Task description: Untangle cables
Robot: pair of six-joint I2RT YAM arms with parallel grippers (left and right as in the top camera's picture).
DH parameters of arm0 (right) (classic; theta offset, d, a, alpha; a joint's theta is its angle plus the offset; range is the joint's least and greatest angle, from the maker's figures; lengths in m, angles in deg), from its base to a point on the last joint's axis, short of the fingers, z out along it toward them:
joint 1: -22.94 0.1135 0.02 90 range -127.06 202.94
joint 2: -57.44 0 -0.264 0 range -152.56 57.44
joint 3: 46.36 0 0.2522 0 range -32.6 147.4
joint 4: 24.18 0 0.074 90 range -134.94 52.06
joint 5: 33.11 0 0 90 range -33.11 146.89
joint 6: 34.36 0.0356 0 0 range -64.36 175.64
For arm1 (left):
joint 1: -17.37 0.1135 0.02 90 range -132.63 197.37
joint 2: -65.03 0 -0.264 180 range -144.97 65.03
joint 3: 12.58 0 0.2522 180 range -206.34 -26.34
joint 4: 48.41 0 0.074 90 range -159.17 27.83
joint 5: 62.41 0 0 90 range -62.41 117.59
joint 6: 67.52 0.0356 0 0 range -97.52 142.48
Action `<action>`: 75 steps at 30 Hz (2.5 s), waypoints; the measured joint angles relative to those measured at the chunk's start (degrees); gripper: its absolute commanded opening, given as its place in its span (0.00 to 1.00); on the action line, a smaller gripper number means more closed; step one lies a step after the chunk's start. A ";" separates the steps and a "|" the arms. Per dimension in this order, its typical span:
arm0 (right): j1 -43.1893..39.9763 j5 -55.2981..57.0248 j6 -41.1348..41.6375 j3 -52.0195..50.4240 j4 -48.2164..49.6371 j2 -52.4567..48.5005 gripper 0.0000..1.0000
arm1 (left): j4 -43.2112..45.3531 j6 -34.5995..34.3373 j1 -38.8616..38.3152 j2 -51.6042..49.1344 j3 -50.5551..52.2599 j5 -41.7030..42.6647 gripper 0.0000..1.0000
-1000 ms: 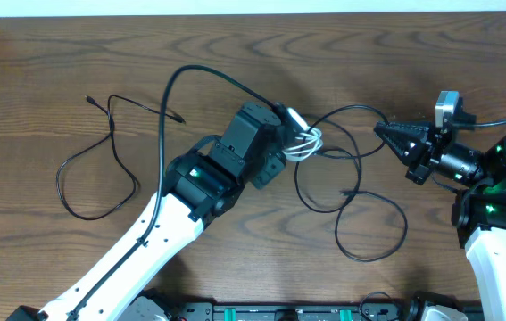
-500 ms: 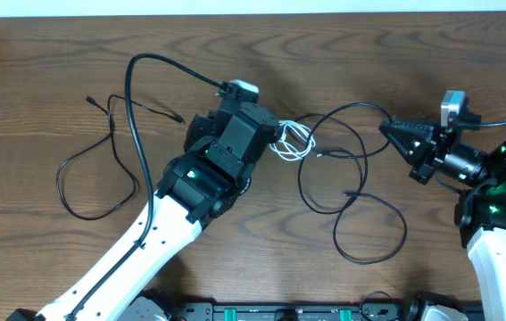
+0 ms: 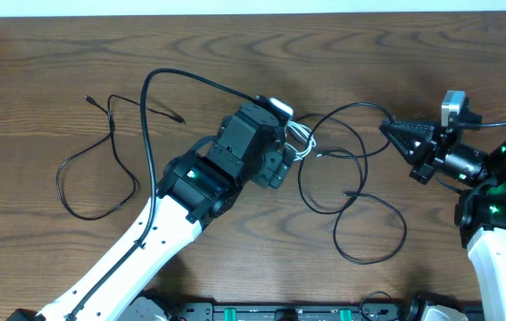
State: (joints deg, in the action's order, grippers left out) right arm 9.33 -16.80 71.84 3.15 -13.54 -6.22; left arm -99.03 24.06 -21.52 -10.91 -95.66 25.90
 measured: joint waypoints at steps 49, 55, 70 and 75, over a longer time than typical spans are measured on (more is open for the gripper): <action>0.00 -2.03 2.27 0.00 0.31 0.00 0.01 | 4.33 -59.34 0.00 -9.18 0.00 7.78 0.49; 0.00 -3.93 8.74 0.00 3.91 0.00 0.01 | 5.44 -59.56 0.00 -9.18 0.00 7.78 0.49; 0.00 -6.51 34.80 -0.02 22.71 -0.11 0.01 | 8.92 -59.76 0.00 -9.18 0.00 7.76 0.49; 0.00 -7.06 38.29 -0.02 23.02 -0.11 0.01 | 9.60 -61.68 0.00 -9.18 0.00 7.76 0.49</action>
State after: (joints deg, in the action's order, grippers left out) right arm 9.33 -23.86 110.14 3.12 9.47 -6.33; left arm -89.43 -37.62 -21.52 -20.09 -95.66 33.66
